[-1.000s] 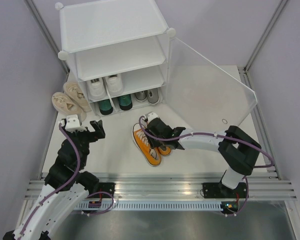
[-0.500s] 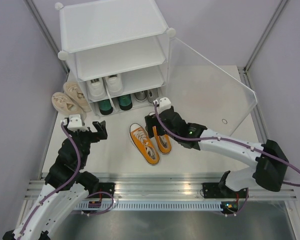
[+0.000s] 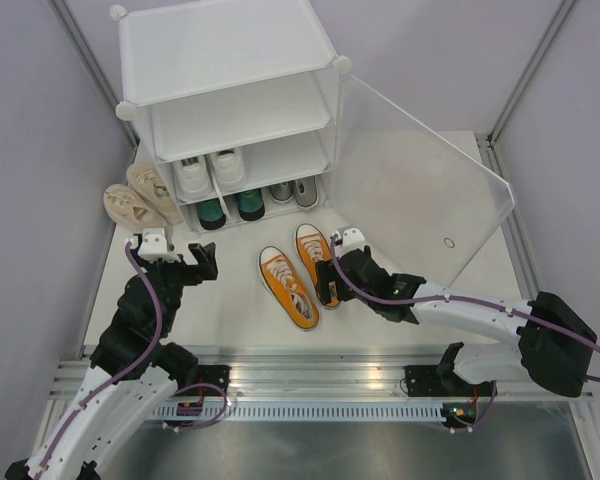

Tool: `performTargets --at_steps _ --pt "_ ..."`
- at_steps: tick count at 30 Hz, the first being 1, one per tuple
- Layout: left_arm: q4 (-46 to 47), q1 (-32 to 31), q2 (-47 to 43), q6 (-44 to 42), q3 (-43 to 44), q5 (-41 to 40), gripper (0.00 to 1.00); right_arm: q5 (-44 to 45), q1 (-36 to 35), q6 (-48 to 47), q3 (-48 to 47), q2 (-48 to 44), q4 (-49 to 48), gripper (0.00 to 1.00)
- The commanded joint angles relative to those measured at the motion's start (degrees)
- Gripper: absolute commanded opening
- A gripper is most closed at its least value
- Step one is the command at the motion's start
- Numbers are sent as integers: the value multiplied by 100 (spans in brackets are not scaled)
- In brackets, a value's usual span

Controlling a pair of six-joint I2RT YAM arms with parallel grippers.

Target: Place and organize the shoes in the shoe cabinet

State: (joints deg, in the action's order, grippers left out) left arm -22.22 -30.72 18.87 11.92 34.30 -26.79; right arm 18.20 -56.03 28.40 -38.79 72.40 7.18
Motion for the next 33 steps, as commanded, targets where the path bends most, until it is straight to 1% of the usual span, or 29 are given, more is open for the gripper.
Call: performTargets --at_steps 1,4,7,9,11,15,17,18,19,22,25,27,28,29,30,33 --pt "174 5 37 -15 6 86 100 -105 -13 201 2 317 -856 95" --pt "174 5 29 -6 -3 86 99 -194 -13 253 20 774 -1227 95" --pt "165 5 11 -6 -3 103 100 201 -22 367 -50 1249 -1280 94" --pt "165 5 -6 -6 -3 103 100 543 -13 446 -59 1512 -1298 92" --pt "165 5 -15 12 -12 138 100 588 -13 456 -59 1654 -1333 88" --pt "165 5 2 21 -3 209 100 562 -31 535 -50 1891 -1429 86" --pt "174 5 -6 21 -3 253 100 510 -57 535 -33 1909 -1465 80" --pt "165 5 -15 21 -3 253 100 501 -66 517 -50 1944 -1482 75" --pt "174 5 -15 21 -3 261 100 466 -92 491 -68 1962 -1483 59" --pt "174 5 -33 21 -3 253 100 474 -162 438 -173 1980 -1351 31" --pt "174 5 -94 21 -3 218 100 483 -171 385 -278 1796 -1228 16" --pt "174 5 -103 47 -20 209 100 614 -171 333 -348 1585 -1106 13" --pt "174 5 -112 47 -12 218 100 676 -171 315 -393 1541 -1035 10" --pt "174 -4 -103 47 -12 226 100 816 -180 315 -428 1505 -956 10" --pt "174 5 -112 47 -12 218 100 895 -171 306 -524 1505 -764 10" --pt "183 -4 -112 47 -12 253 100 1177 -171 376 -621 1514 -376 5"
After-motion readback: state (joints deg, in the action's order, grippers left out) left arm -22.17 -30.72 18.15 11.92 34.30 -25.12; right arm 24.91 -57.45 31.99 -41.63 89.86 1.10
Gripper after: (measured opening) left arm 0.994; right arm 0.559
